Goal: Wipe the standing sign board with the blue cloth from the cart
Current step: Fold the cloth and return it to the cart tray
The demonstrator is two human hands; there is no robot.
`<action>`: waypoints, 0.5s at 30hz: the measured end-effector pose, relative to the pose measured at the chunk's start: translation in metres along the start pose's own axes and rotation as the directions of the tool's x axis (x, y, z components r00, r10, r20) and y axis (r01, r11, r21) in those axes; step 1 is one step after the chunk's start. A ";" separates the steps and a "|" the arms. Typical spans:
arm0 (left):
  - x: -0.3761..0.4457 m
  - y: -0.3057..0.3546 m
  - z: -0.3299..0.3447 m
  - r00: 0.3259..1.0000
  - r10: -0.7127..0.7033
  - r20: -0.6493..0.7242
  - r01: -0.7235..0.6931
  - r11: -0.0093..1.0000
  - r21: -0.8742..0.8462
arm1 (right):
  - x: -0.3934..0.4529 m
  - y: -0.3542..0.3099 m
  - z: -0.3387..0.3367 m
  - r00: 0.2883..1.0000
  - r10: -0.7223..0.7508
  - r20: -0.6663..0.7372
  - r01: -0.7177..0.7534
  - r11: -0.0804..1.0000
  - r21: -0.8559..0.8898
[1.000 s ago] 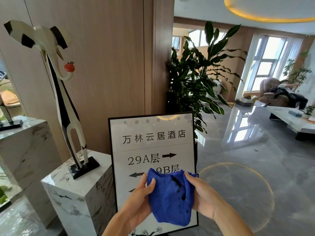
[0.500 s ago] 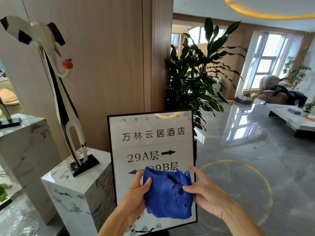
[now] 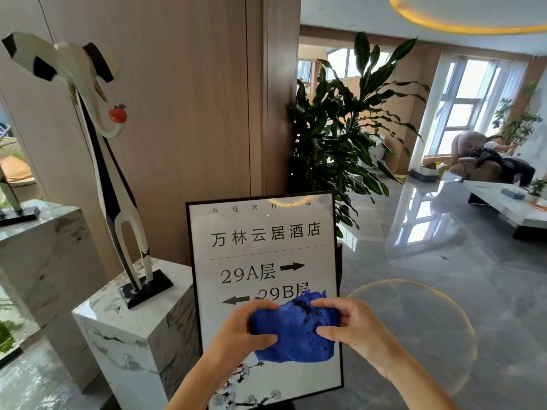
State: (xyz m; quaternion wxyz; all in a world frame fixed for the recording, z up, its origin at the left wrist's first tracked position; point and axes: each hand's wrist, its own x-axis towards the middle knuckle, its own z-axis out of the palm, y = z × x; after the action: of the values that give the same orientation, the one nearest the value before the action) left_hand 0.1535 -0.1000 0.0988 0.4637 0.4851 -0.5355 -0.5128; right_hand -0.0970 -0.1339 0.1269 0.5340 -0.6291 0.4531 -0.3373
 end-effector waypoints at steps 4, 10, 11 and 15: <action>0.003 0.004 0.001 0.998 -0.007 -0.056 0.021 0.969 0.248 | 0.000 0.003 -0.001 0.997 -0.007 0.075 0.012 0.998 -0.067; 0.006 0.009 0.005 0.994 0.041 -0.098 0.007 0.895 0.447 | 0.002 0.004 -0.001 0.998 -0.070 -0.004 0.064 0.938 -0.341; 0.006 0.010 0.006 0.992 0.061 -0.107 -0.004 0.885 0.465 | 0.002 0.004 -0.001 0.996 -0.085 -0.030 0.068 0.922 -0.380; 0.007 0.015 0.013 0.984 0.129 -0.125 -0.046 0.855 0.516 | 0.000 0.005 -0.002 0.978 -0.141 -0.152 0.070 0.915 -0.397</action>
State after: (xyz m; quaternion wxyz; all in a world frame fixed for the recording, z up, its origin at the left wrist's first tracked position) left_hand 0.1396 -0.1052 0.1130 0.3814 0.6042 -0.6360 -0.2914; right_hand -0.0998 -0.1342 0.1227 0.3367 -0.7139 0.5219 -0.3235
